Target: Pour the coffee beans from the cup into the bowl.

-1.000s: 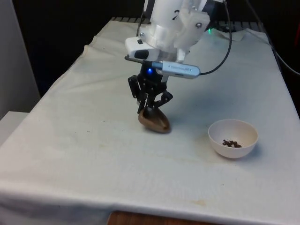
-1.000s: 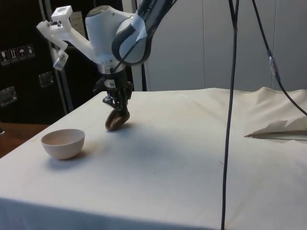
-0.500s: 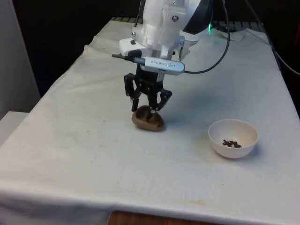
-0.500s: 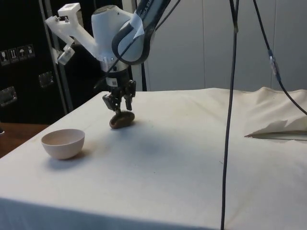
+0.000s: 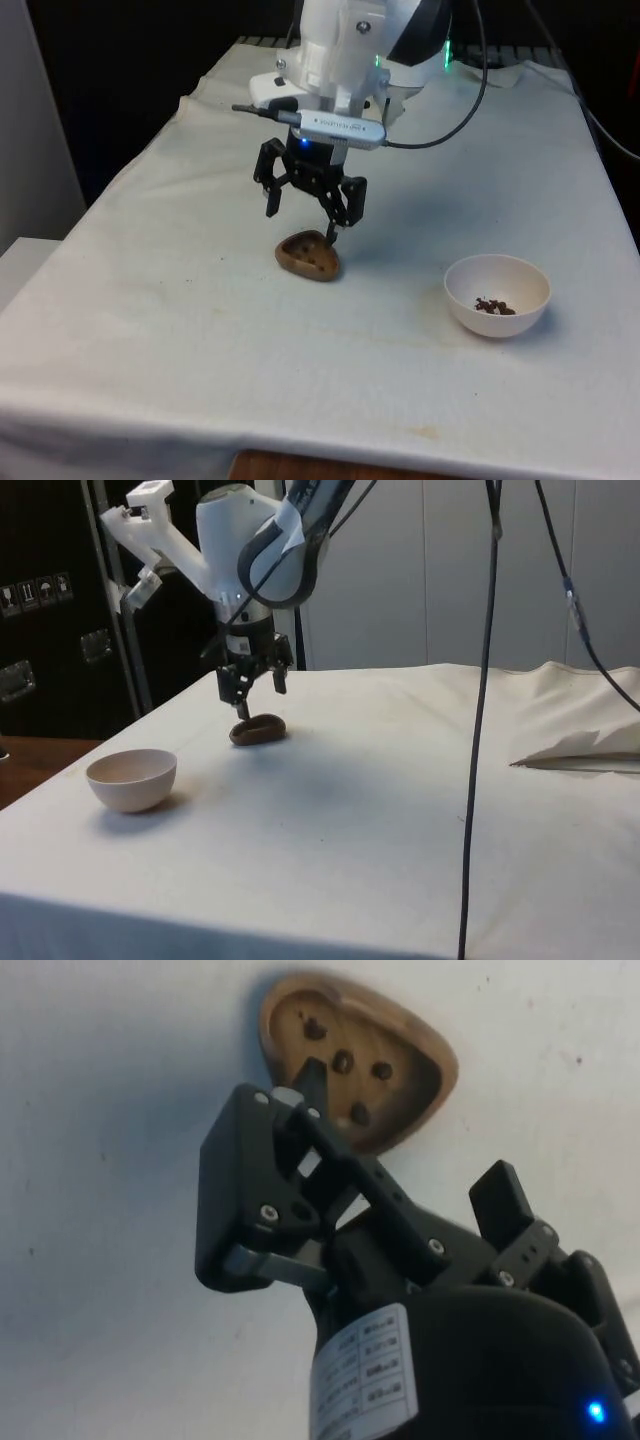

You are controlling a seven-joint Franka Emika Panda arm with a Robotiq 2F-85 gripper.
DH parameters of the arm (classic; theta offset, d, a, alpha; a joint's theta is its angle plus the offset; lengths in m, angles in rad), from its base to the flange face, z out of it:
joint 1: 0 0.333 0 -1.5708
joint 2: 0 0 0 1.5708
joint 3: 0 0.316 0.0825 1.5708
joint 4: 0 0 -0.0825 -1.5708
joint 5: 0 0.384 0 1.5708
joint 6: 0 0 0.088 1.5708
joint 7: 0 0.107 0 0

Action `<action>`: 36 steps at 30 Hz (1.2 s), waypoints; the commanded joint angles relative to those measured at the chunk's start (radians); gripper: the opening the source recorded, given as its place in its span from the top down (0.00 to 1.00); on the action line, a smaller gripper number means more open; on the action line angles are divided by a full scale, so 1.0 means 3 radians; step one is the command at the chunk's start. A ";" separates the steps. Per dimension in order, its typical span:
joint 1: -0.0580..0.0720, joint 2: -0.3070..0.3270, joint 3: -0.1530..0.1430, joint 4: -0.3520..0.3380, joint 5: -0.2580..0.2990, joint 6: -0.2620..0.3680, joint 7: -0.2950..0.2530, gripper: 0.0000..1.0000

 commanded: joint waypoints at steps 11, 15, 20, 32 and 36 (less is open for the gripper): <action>-0.0023 -0.0310 -0.0003 -0.0320 0.0020 0.0047 -0.0053 0.00; -0.0020 -0.0423 -0.0023 -0.0420 0.0013 0.0043 -0.0073 0.00; -0.0017 -0.0587 -0.0063 -0.0553 0.0007 0.0037 -0.0130 0.00; -0.0013 -0.0873 -0.0147 -0.0747 0.0013 0.0010 -0.0283 0.00; -0.0013 -0.0987 -0.0190 -0.0813 0.0017 0.0000 -0.0367 0.00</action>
